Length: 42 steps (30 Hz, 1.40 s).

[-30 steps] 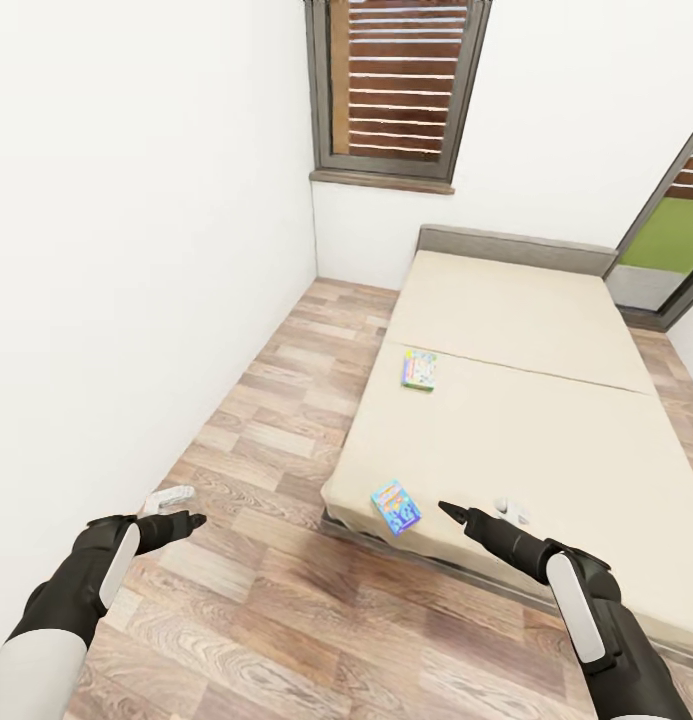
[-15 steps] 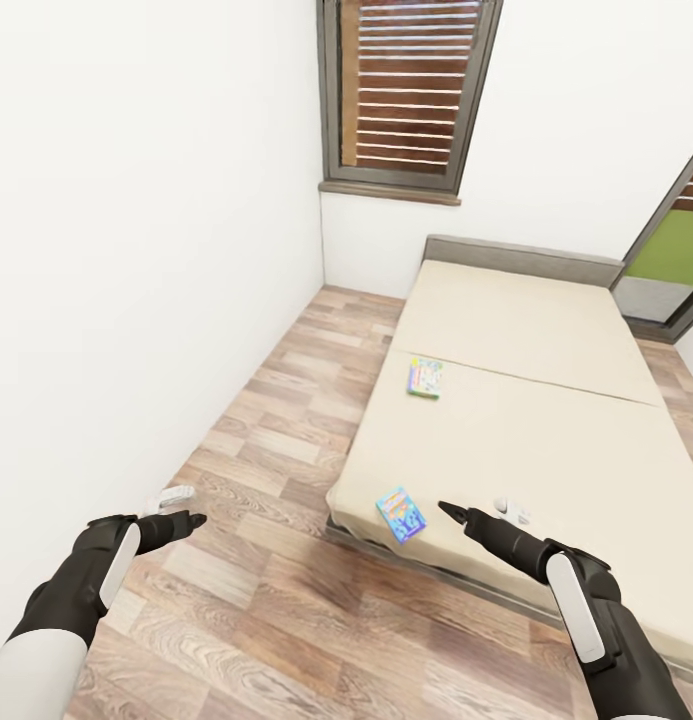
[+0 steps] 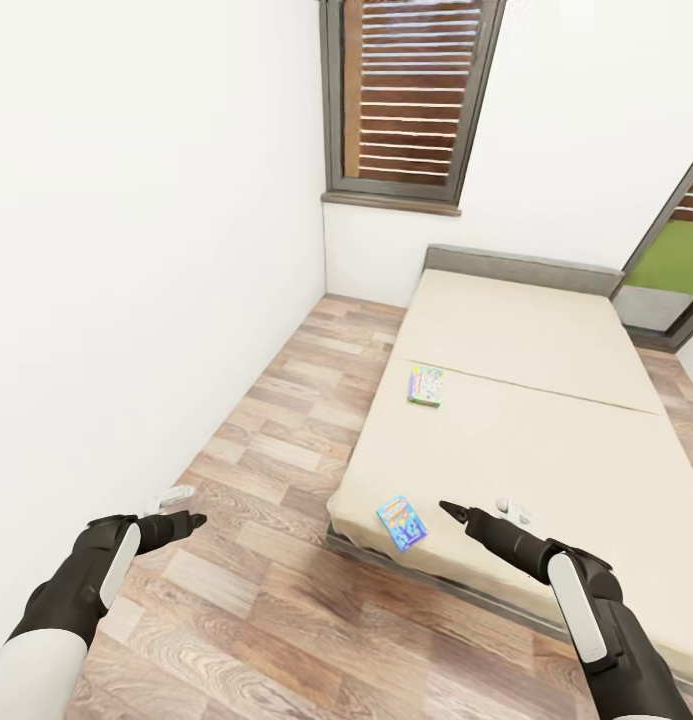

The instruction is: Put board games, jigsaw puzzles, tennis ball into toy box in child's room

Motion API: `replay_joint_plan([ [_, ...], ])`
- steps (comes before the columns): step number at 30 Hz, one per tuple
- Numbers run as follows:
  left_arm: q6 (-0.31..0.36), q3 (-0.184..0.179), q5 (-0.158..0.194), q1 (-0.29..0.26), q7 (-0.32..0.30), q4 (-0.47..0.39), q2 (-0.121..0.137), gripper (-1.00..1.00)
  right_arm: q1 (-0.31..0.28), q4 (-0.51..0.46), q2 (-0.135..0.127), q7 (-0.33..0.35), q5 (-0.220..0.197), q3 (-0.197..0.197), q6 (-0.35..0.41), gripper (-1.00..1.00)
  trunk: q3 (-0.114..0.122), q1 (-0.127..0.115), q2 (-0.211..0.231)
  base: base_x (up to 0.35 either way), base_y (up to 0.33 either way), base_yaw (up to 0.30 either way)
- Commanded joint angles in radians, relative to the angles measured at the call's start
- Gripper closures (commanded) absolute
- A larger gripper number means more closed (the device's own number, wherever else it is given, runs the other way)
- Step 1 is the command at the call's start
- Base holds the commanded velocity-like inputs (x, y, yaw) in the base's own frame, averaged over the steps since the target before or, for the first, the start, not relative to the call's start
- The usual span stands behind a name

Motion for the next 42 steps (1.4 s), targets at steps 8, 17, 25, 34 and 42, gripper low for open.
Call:
replay_joint_plan([
  [8, 0.006, 0.002, 0.004, -0.001, -0.003, -0.001, 0.002, -1.00, -0.001, 0.000, 0.002, 0.004, -0.002, -0.002, 0.006, -1.00, 0.012, 0.001, -0.002, 0.051, -0.047, -0.091],
  [17, 0.006, 0.002, 0.004, -0.001, -0.002, -0.001, 0.002, -1.00, -0.001, 0.000, 0.004, 0.004, 0.000, -0.002, 0.006, -1.00, 0.027, 0.001, -0.002, 0.005, -0.005, -0.130],
  [25, 0.006, 0.002, 0.004, -0.001, -0.002, -0.001, 0.002, -1.00, -0.001, 0.005, 0.005, 0.002, 0.006, 0.000, 0.005, -1.00, 0.040, 0.001, -0.002, 0.000, 0.000, -0.135],
  [34, 0.007, 0.002, 0.004, -0.001, -0.001, -0.001, 0.001, -1.00, -0.001, 0.015, 0.005, 0.002, 0.007, 0.000, 0.005, -1.00, 0.055, 0.001, -0.002, 0.000, 0.027, -0.142],
  [42, 0.007, 0.003, 0.004, -0.001, -0.001, -0.002, 0.001, -1.00, -0.001, 0.022, 0.005, 0.002, 0.007, 0.000, 0.004, -1.00, 0.068, 0.001, -0.002, 0.010, 0.070, -0.145],
])
